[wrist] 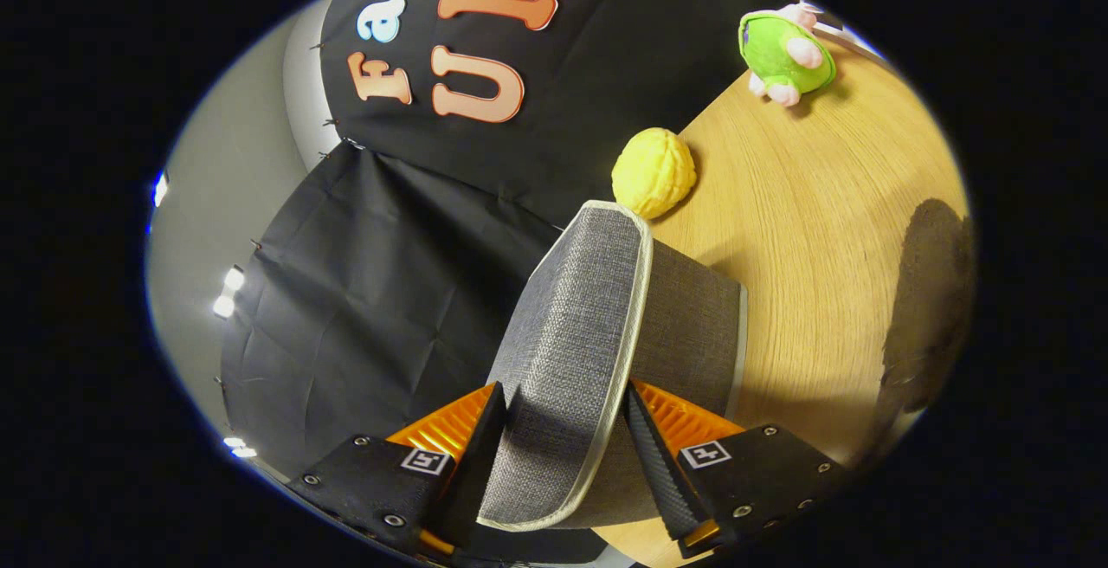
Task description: Open the storage box then place both shoes into the box .Put the left shoe in first, then the right shoe, with the right side of both shoes facing outward in a uniform manner.
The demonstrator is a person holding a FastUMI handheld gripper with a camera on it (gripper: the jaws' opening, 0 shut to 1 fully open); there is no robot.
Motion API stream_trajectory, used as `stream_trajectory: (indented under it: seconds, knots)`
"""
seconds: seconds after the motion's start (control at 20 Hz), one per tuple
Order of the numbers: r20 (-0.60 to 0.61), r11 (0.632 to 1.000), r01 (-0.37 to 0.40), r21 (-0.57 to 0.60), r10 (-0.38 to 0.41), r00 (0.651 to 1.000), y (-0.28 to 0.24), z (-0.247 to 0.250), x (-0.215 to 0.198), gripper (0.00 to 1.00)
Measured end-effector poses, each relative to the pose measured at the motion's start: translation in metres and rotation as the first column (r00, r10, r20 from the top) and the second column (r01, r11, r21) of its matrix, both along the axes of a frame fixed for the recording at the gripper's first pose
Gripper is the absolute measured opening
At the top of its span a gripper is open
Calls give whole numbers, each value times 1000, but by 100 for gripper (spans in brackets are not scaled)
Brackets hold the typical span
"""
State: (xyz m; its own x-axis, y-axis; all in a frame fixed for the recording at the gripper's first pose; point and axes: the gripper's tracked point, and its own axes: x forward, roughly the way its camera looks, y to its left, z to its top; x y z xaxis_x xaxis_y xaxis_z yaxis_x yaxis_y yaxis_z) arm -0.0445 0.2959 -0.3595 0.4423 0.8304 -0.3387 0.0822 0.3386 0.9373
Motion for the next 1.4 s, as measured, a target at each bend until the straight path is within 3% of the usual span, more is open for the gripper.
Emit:
stream_trajectory:
  seconds: [0.15,0.35,0.4,0.6,0.8,0.9,1.05,1.4]
  knots:
    - [47,999,26,-45,-24,999,-9,6,9,74]
    - [57,997,74,13,-74,996,-24,24,21,60]
    - [73,996,86,27,-87,994,-27,32,24,51]
    - [57,998,67,2,-67,996,-19,19,18,33]
    - [52,994,103,34,-105,993,-22,33,25,14]
    - [68,993,111,38,-113,991,-22,47,30,9]
    - [86,996,82,-23,-79,993,-25,57,29,8]
    - [193,997,78,-17,-73,978,-24,133,45,9]
